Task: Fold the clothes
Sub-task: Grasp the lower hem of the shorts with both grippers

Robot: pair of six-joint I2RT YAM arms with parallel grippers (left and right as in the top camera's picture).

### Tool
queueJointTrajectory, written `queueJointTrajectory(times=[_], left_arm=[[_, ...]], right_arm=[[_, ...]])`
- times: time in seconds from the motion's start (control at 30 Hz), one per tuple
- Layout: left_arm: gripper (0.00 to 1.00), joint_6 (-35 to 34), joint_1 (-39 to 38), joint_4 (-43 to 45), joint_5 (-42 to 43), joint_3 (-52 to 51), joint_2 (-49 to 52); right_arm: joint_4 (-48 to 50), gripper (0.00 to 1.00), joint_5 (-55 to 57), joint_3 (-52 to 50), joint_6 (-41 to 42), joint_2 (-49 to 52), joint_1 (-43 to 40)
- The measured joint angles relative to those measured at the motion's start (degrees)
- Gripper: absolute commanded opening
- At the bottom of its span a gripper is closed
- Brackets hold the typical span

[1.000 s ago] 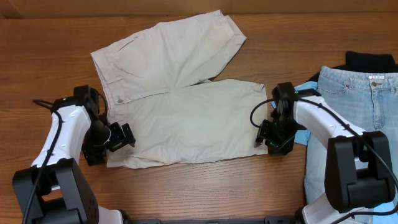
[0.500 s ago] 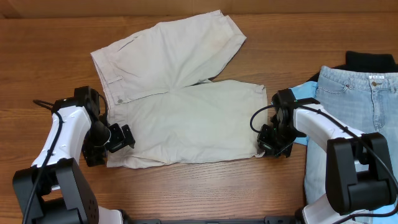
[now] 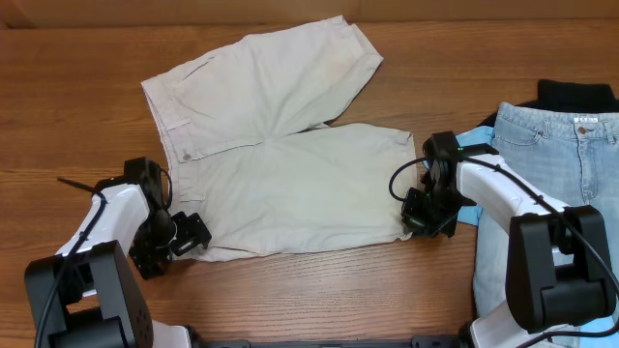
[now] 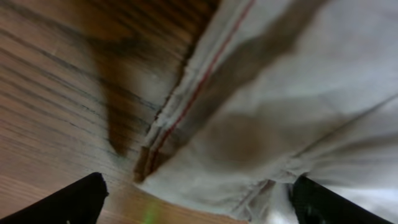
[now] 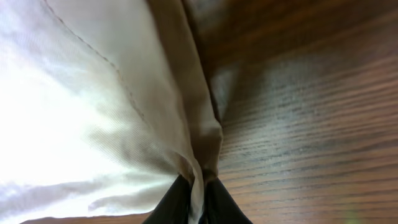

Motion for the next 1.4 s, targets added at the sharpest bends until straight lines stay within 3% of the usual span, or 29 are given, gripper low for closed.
queueJointTrajectory(times=[0.07,0.23,0.43,0.57,0.67,0.93,1.03,1.2,1.3,1.33,1.4], left_arm=[[0.82,-1.2,0.94,0.87,0.35,-0.09,0.0],[0.81,-2.08,3.63,4.07,1.49,-0.26,-0.02],[0.86,-2.43,4.52,3.15,1.97,-0.24,-0.04],[0.94,-1.99,5.31,-2.21,1.09,0.52,-0.04],[0.94,-1.11,7.19,-3.17,-1.79,2.36,-0.04],[0.85,-0.5,8.98,1.84,-3.65,1.53,-0.04],[0.73,-0.28,9.05,5.11,-2.21,-0.52,-0.92],[0.71,0.39,9.79,10.34,1.4,-4.46,-3.65],[0.61,0.35,10.14,11.1,2.6,-5.11,-4.0],[0.62,0.22,10.1,11.19,2.91,-5.14,-4.04],[0.82,-0.04,10.01,11.21,3.3,-5.16,-4.04]], right_arm=[[-0.76,0.11,0.13,0.85,-0.35,0.0,0.0],[-1.77,0.11,0.02,2.82,-1.42,0.0,0.0],[-3.32,0.11,0.2,3.74,-2.01,0.0,0.07],[-3.74,0.12,1.29,3.74,-2.25,0.0,0.04],[-3.91,0.12,1.88,3.74,-2.32,0.0,0.04],[-3.87,0.12,2.14,3.74,-2.43,0.0,0.04],[-3.91,0.12,2.34,3.76,-2.43,0.0,0.04],[-3.91,0.12,2.36,3.76,-2.45,0.0,0.04],[-3.93,0.12,2.36,3.76,-2.43,0.0,0.04],[-3.91,0.12,2.38,3.76,-2.4,0.0,0.04],[-3.91,0.12,2.4,3.76,-2.45,0.0,0.04]])
